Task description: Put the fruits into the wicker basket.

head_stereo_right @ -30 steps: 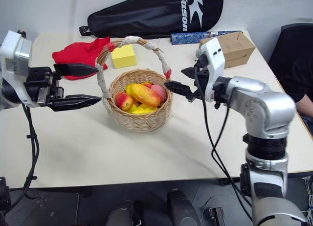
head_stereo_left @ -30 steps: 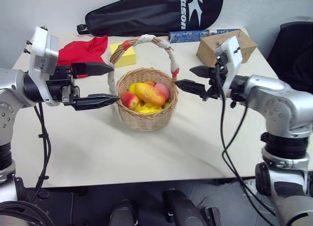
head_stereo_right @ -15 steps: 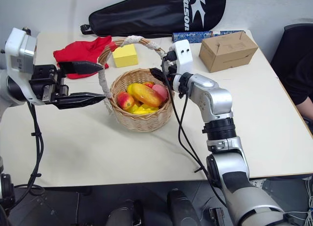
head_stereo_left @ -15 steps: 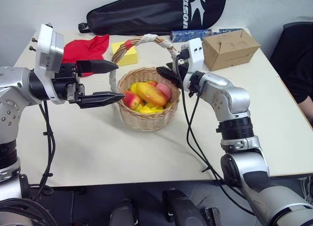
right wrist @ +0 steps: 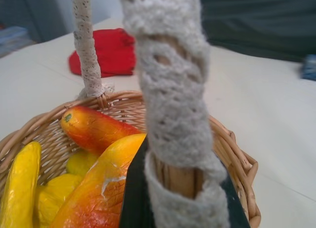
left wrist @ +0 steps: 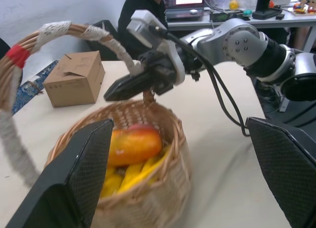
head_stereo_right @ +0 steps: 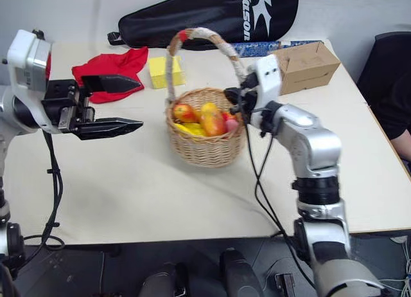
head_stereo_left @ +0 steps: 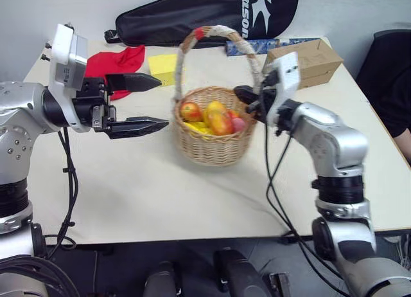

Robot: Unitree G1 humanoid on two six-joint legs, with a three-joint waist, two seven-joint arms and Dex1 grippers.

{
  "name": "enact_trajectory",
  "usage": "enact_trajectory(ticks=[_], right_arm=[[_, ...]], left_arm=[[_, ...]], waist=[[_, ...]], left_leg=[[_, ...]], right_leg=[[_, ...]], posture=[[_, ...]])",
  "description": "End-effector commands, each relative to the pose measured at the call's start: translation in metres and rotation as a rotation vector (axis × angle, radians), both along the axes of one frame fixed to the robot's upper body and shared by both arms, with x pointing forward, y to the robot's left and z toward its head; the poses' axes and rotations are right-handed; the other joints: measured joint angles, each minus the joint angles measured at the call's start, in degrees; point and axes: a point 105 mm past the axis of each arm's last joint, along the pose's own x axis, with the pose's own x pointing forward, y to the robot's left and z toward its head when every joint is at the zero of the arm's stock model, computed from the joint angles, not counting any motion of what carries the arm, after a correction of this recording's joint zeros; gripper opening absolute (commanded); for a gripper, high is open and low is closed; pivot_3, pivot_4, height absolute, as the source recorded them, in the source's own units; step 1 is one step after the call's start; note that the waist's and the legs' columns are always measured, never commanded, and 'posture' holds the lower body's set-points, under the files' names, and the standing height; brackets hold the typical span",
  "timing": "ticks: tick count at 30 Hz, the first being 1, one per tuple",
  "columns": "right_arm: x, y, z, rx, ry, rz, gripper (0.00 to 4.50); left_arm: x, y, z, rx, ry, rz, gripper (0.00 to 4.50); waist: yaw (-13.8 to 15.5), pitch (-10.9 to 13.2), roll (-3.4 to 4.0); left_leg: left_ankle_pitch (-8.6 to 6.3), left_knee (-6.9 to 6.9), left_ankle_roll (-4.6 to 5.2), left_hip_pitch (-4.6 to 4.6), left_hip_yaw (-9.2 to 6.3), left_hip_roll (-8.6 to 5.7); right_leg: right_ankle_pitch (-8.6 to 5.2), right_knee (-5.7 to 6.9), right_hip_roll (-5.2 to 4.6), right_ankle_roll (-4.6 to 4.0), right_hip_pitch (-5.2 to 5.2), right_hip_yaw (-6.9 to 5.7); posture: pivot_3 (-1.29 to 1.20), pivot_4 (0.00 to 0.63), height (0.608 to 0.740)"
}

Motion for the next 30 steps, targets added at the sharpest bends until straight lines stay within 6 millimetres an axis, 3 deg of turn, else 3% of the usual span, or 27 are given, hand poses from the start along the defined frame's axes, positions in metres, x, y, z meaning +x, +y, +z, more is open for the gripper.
enact_trajectory(ticks=[1,4,7,13,18,26,27,30], right_arm=[[-0.018,-0.06,0.035,-0.009,-0.126,-0.163,0.02],[-0.023,-0.105,0.035,0.003,-0.111,-0.308,0.02],[-0.026,-0.136,0.029,0.001,-0.117,-0.41,0.02],[-0.027,-0.163,-0.004,-0.02,-0.08,-0.508,0.02],[-0.034,-0.168,-0.026,-0.031,-0.021,-0.514,1.37],[-0.077,-0.178,-0.013,-0.051,0.001,-0.462,4.19],[-0.09,-0.181,-0.009,-0.053,0.022,-0.43,4.43],[-0.126,-0.191,0.001,-0.082,0.094,-0.347,4.43]], left_arm=[[0.0,-0.004,0.006,-0.002,-0.042,-0.032,4.5],[0.004,-0.008,0.005,-0.009,-0.038,-0.053,4.5],[0.008,-0.01,0.004,-0.011,-0.037,-0.07,4.5],[0.012,-0.016,0.005,-0.008,-0.041,-0.103,4.5],[0.013,-0.017,0.006,-0.008,-0.043,-0.113,4.5],[0.014,-0.016,0.003,-0.017,-0.022,-0.12,4.5],[0.016,-0.014,0.001,-0.015,-0.018,-0.114,4.5],[0.018,-0.009,-0.004,-0.008,-0.01,-0.103,4.5]], waist=[[0.61,0.0,0.0],[0.87,0.0,0.0],[0.52,0.0,0.0],[0.09,0.0,0.0],[0.04,0.0,0.0],[0.9,0.01,0.01],[1.01,0.01,0.03],[1.54,0.01,0.03]], left_leg=[[0.0,0.0,0.01,-0.01,0.0,-0.01],[-0.01,-0.01,0.02,0.01,0.04,-0.02],[0.0,-0.02,0.01,0.07,0.11,0.01],[0.02,-0.04,-0.04,0.14,0.17,0.04],[0.03,-0.03,-0.05,0.16,0.16,0.05],[0.03,-0.02,-0.04,0.16,0.13,0.03],[0.03,-0.02,-0.04,0.17,0.1,0.03],[0.02,-0.07,-0.03,0.17,0.01,0.02]], right_leg=[[0.0,-0.03,-0.01,0.0,0.0,0.0],[0.0,-0.04,0.01,0.0,0.01,0.02],[0.0,-0.01,0.07,0.0,0.02,0.08],[0.0,0.05,0.14,0.0,0.02,0.15],[0.0,0.06,0.13,0.0,0.05,0.14],[0.0,0.04,0.1,0.01,0.09,0.12],[0.0,0.02,0.1,0.01,0.12,0.1],[-0.02,-0.08,0.12,0.03,0.2,0.05]], posture=[[0.0,0.15,0.74],[0.0,0.15,0.74],[0.0,0.15,0.74],[0.0,0.15,0.74],[0.0,0.15,0.74],[0.0,0.15,0.74],[0.0,0.15,0.74],[0.0,0.15,0.74]])
